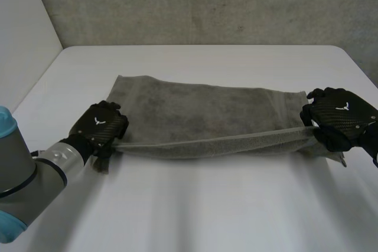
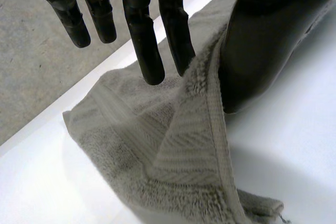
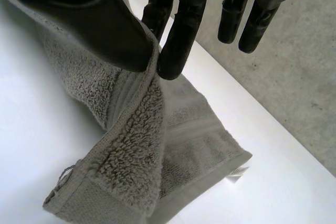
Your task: Fold the towel.
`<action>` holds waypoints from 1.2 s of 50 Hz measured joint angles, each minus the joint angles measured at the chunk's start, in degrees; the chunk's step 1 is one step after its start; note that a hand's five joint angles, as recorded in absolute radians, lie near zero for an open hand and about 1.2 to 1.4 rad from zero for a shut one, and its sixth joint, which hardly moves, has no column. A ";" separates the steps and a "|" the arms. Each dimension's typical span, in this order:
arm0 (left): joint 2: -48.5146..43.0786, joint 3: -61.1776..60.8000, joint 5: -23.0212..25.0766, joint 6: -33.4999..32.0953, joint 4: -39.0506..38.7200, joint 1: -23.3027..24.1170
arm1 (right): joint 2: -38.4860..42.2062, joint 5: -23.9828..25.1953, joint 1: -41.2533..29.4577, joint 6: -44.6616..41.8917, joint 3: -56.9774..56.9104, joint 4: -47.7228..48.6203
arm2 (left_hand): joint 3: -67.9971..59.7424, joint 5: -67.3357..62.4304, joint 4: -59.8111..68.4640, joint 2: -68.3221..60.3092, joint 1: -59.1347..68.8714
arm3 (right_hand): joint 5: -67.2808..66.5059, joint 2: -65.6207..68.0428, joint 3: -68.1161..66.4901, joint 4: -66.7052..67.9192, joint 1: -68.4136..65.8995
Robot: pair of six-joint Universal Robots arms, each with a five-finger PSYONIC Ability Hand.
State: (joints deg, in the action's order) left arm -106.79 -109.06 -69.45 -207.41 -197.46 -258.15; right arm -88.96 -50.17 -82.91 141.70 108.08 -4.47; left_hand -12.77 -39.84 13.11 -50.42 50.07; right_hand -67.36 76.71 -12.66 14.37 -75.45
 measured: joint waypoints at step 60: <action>0.41 -1.22 -5.92 0.28 0.36 -0.66 | 8.53 0.25 4.24 4.88 -0.06 -0.02 | 0.00 14.78 0.00 14.46 -14.29 | 0.80 -0.76 0.00 0.00 -0.43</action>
State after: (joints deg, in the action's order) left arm -106.38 -110.27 -75.37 -207.13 -197.10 -258.82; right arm -80.43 -49.91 -78.67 146.58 108.02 -4.49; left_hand -12.77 -25.06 13.11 -35.97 35.78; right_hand -66.57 75.96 -12.66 14.37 -75.88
